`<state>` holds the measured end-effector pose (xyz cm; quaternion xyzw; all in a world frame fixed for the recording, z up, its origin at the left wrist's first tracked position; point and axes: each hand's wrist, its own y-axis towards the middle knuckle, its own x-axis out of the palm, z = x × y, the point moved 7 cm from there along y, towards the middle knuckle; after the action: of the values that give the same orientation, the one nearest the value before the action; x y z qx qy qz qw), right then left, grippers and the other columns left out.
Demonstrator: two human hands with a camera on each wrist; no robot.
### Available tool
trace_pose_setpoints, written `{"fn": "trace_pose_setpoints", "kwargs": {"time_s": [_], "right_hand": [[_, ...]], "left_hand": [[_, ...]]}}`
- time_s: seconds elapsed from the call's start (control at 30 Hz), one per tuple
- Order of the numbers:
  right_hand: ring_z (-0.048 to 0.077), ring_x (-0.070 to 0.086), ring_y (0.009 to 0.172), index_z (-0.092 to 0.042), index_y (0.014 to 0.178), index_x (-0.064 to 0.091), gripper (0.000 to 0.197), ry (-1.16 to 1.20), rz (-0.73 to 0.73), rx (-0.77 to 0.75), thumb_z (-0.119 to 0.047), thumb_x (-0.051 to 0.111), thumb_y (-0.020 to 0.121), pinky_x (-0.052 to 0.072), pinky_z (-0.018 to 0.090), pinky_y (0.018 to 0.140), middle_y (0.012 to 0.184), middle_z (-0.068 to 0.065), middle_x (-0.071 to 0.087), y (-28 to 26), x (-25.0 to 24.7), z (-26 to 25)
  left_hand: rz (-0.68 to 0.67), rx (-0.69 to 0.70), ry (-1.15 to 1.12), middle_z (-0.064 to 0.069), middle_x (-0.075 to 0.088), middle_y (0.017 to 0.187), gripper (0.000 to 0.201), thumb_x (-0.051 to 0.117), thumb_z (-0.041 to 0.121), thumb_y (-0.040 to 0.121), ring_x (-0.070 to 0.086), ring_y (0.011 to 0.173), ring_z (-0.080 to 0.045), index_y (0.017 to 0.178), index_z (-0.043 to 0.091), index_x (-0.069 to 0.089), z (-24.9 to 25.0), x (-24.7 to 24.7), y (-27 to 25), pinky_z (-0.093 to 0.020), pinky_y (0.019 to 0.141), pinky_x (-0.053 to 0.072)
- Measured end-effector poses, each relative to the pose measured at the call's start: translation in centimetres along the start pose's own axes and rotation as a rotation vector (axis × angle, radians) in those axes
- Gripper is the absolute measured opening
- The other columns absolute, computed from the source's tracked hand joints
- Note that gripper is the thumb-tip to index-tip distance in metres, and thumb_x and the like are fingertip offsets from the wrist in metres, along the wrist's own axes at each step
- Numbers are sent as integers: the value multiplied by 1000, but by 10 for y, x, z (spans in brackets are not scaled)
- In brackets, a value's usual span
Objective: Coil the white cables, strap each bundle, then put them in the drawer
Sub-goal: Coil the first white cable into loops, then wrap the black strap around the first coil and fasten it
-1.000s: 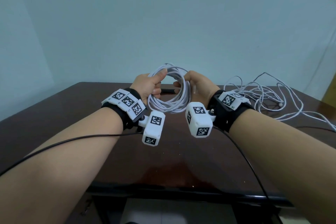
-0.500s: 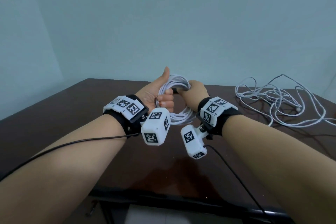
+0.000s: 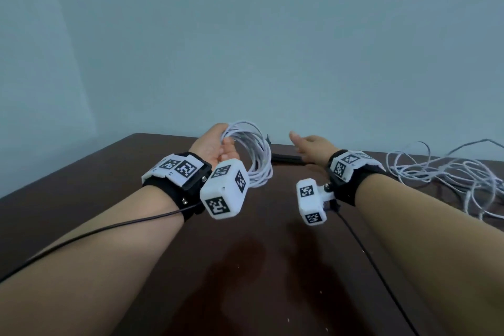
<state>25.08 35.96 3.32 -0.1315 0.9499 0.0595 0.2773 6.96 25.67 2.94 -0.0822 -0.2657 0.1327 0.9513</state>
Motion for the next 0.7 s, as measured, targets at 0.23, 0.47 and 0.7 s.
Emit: {"fn": "trace_pose_setpoints", "kwargs": {"time_s": [0.23, 0.47, 0.7], "right_hand": [[28, 48, 125, -8, 138, 41, 61, -567, -143, 134, -34, 63, 88, 41, 37, 101, 139, 12, 48, 80, 27, 45], [31, 32, 138, -9, 150, 9, 81, -702, -201, 142, -32, 59, 90, 32, 42, 110, 154, 12, 25, 140, 62, 46], [35, 51, 122, -2, 131, 50, 56, -969, -360, 155, -35, 61, 87, 46, 42, 96, 134, 19, 53, 148, 72, 56]], "left_hand": [[2, 62, -47, 5, 21, 35, 38, 43, 23, 88, 20, 27, -11, 56, 22, 22, 18, -18, 67, -13, 36, 20], [-46, 56, -122, 6, 22, 31, 51, 39, 31, 88, 24, 27, -9, 39, 20, 25, 25, -36, 106, -15, 51, 17], [-77, 64, -140, 6, 23, 30, 49, 46, 32, 76, 25, 26, -8, 32, 18, 27, 25, -54, 100, -18, 57, 12]]}}
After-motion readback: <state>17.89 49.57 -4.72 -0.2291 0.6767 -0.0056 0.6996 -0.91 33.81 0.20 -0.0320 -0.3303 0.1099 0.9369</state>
